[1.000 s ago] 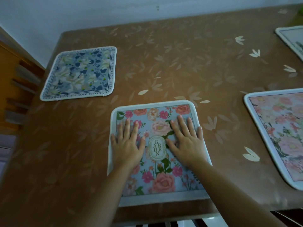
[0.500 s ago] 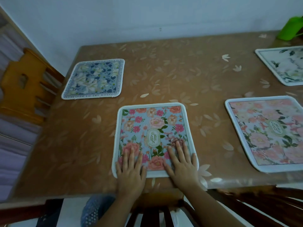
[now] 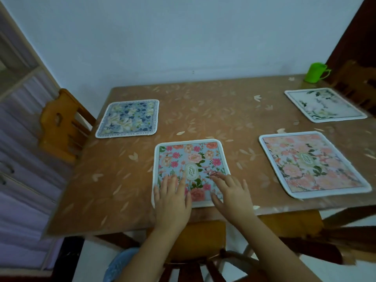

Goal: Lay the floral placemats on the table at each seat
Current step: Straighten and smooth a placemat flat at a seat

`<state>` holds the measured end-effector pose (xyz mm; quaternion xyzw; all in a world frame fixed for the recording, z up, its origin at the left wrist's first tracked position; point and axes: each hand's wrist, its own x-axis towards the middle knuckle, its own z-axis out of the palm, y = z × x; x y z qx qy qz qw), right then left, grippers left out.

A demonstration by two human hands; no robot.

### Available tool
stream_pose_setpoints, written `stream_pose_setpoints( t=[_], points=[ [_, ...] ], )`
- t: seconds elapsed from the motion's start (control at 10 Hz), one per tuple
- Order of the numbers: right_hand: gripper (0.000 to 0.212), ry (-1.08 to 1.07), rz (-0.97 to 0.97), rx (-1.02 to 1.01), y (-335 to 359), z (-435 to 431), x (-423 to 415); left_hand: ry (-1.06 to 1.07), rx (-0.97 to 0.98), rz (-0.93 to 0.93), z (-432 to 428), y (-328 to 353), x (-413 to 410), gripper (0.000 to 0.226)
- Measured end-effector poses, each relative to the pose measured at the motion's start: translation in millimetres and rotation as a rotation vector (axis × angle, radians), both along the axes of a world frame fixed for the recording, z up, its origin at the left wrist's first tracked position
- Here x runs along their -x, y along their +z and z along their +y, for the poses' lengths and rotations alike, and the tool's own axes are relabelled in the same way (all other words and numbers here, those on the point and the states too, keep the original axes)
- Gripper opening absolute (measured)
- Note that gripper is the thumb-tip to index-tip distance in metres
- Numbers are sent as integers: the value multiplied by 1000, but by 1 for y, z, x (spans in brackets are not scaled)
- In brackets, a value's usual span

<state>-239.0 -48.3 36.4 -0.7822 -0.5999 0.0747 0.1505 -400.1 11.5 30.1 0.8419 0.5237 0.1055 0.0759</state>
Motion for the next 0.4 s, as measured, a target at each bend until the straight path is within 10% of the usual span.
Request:
stream_pose_setpoints(
  t=[0.4],
  points=[
    [45,-89,-99,-278,77,-87,56,-114,-146,-284,-83,73,39,43]
  ],
)
